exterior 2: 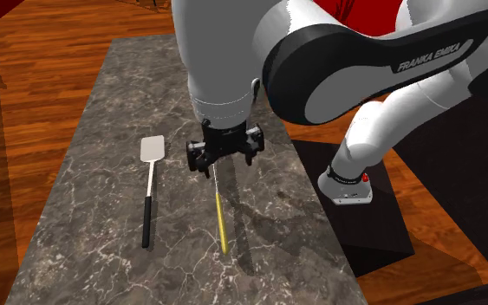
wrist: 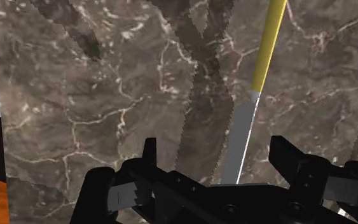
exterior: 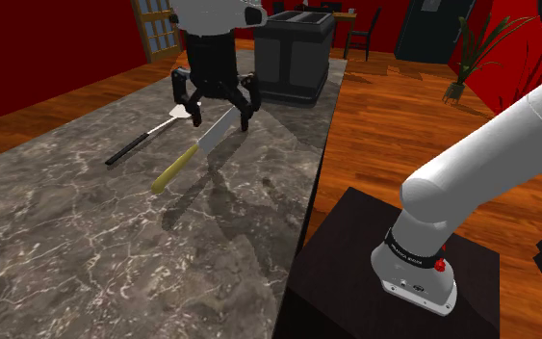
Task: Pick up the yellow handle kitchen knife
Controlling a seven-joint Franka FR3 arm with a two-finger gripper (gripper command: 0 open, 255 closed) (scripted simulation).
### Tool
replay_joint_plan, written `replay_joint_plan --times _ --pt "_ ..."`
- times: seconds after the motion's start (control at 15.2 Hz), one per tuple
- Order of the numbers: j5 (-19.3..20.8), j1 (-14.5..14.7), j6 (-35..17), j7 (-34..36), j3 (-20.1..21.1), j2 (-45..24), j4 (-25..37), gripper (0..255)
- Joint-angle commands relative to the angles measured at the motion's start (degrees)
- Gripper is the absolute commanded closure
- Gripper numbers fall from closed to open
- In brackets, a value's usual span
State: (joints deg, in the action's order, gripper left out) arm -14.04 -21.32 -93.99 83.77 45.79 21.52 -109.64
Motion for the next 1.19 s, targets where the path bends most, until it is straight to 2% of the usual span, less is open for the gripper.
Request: replay_joint_plan --times 0.0,0.07,0.53,0.66,0.73,1.12 --pt "3.2 -3.6 -0.1 10.2 5.2 -6.1 5.5 0" --pt "3.9 -4.0 -0.1 11.7 6.0 -7.1 6.3 0" --pt "3.2 -3.4 -5.8 11.3 6.2 -6.4 0.0 0" --pt "3.2 -3.4 -5.8 11.2 6.2 -6.4 0.0 0" --pt "3.1 -3.4 -5.8 11.3 6.2 -6.4 0.0 255" --pt "3.2 -3.5 -5.8 11.3 6.2 -6.5 0.1 255"
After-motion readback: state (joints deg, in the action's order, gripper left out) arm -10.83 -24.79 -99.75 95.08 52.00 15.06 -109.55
